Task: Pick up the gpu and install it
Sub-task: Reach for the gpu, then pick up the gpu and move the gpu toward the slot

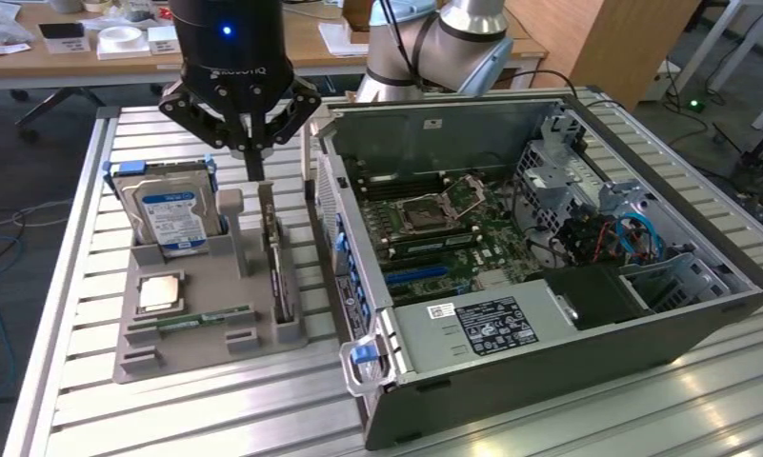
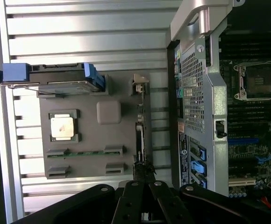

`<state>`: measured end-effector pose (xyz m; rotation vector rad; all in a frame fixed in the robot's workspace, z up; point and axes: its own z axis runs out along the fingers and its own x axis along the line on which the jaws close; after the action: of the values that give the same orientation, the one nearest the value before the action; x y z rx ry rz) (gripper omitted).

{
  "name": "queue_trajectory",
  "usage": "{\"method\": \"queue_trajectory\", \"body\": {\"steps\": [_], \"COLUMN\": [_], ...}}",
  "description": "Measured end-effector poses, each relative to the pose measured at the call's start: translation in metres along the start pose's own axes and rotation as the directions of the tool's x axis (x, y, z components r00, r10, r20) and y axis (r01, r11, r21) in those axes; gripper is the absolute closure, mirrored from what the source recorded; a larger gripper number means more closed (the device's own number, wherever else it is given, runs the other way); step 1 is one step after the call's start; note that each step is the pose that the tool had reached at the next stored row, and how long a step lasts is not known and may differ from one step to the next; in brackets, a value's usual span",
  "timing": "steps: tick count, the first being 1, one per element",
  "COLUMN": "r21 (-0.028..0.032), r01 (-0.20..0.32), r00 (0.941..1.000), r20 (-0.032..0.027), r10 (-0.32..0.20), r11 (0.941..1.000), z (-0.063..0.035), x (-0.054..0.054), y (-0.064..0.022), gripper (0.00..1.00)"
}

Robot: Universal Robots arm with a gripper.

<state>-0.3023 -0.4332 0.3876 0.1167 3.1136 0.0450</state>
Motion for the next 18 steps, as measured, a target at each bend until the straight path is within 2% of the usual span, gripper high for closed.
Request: {"method": "queue_trajectory", "body": {"steps": [18], "r21": [0.0000], "r01": [0.000], "r00": [1.0000], "r20": [0.0000], "r10": [0.000], "r11": [1.0000], "z": [0.0000], "x": [0.0017], "y": [-0.0001], "gripper": [0.89]}}
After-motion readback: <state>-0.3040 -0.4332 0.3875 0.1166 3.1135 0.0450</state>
